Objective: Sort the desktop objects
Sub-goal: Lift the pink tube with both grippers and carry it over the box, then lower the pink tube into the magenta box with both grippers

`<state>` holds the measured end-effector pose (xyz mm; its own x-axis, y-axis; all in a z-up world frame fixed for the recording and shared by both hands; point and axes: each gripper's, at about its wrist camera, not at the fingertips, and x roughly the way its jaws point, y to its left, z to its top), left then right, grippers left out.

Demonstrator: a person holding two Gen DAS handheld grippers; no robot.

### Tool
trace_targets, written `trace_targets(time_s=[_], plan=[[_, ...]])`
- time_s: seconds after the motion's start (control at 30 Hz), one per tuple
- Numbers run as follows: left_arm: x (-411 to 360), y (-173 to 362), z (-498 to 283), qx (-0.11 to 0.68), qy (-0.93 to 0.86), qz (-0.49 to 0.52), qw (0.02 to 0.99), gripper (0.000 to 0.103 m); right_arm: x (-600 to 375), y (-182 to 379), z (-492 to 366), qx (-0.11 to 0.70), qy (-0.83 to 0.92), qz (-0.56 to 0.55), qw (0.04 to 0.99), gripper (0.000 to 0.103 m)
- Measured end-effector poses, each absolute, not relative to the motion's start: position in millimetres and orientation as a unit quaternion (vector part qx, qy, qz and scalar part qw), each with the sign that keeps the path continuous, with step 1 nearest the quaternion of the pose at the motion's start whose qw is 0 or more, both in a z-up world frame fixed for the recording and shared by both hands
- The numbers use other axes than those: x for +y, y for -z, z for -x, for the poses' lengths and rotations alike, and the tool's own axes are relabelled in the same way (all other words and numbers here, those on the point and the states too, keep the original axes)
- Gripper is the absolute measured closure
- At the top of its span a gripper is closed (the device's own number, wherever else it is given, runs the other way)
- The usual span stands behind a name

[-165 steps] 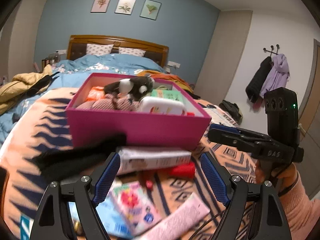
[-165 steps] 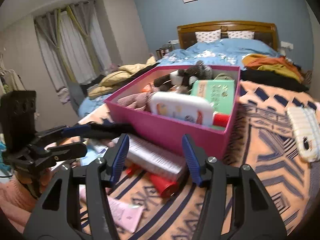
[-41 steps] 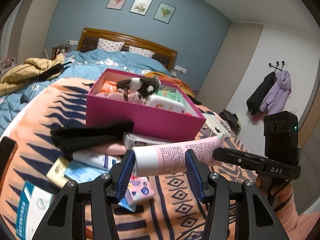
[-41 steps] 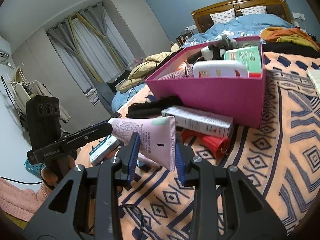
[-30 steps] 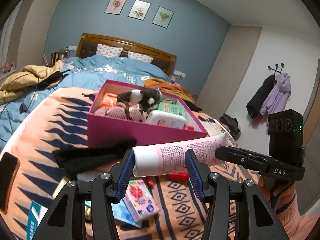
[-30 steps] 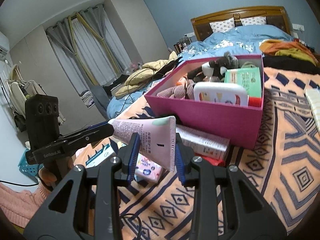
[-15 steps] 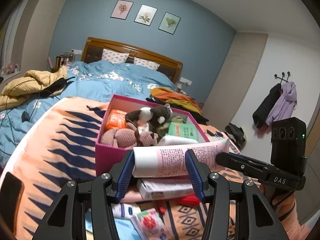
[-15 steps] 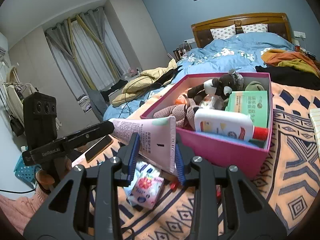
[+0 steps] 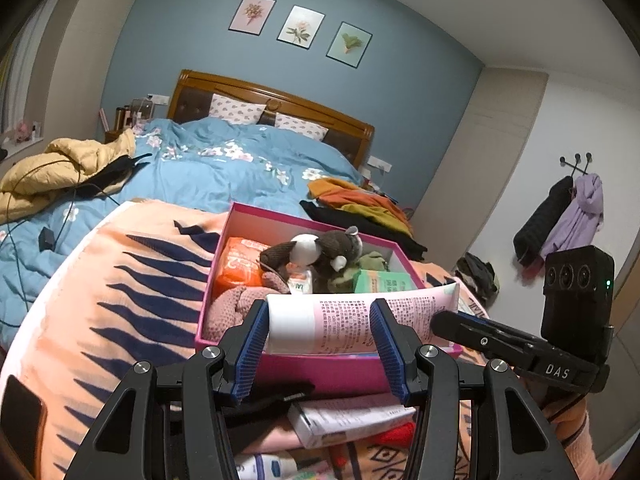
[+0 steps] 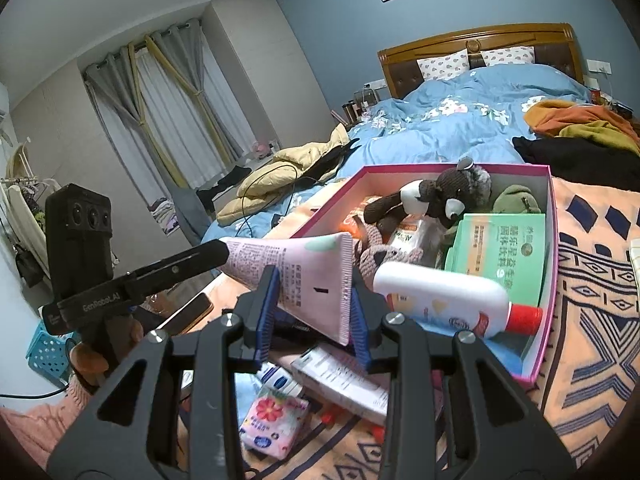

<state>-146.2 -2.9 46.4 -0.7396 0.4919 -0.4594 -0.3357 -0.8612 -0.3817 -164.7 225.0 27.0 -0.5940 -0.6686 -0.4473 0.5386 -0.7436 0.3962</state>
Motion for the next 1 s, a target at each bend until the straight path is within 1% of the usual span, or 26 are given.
trace_targets(time_s=[0.3,0.67,0.87,1.0], plan=[[-1.5,-38.0,170.9,-0.142,-0.919,0.296,0.219,0.051,224.6,-19.8,185.8,-0.122,0.884,-0.305,0.332,0.067],[-2.4,-25.4,190.4,-0.140,-0.916,0.314,0.208,0.051,217.7,-8.8,203.8,-0.117,0.882,-0.323,0.322,0.067],[-1.2,-18.7,198.6,-0.132,-0.915,0.325,0.201,0.051,210.7,-3.6,210.3,-0.097,0.885,-0.331,0.314,0.067],[-2.1,-13.9,202.1,-0.131,-0.914,0.330,0.194,0.051,201.0,1.7,210.3,-0.062,0.890,-0.337,0.302,0.064]])
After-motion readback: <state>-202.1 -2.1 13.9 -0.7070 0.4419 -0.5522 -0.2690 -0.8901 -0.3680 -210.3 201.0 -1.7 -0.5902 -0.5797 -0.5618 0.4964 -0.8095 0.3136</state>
